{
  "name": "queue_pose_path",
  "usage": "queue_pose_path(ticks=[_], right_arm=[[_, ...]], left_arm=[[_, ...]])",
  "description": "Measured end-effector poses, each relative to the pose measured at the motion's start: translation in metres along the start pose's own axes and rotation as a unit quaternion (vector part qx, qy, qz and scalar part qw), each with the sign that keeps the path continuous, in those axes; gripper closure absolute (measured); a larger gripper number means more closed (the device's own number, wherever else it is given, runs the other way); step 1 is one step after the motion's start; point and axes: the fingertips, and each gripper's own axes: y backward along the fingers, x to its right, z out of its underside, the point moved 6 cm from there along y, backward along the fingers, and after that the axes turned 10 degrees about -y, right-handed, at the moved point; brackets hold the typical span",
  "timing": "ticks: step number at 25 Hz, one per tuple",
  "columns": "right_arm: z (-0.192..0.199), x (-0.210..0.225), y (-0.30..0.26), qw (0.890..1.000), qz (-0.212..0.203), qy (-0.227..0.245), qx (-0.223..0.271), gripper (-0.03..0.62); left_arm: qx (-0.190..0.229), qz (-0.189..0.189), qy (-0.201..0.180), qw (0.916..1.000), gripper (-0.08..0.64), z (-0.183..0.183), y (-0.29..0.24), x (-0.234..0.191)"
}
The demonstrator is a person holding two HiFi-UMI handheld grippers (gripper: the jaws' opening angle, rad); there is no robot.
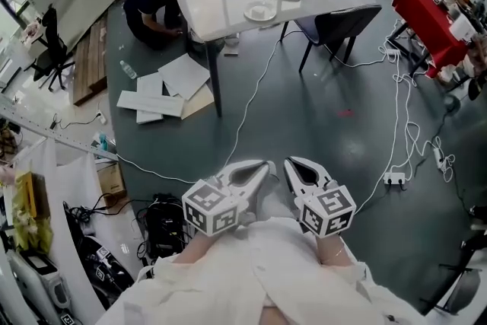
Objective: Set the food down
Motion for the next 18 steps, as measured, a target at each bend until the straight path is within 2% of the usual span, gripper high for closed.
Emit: queue_pose_path(ticks=[6, 12, 18], right_arm=[[-0.058, 0.049, -0.05, 1.0, -0.018, 0.007, 0.014, 0.591], [-0.131, 0.101, -0.1, 0.997, -0.065, 0.023, 0.027, 0.591], [-0.163, 0.137, -0.134, 0.995, -0.084, 0.043, 0.018, 0.591]], left_arm=[[-0.002, -0.001, -0.013, 0.9999, 0.545, -0.036, -0.052, -0.054], [0.018, -0.023, -0.018, 0.9994, 0.544, -0.085, -0.111, -0.107], [0.035, -0.036, 0.001, 0.9987, 0.544, -0.107, -0.158, -0.147]])
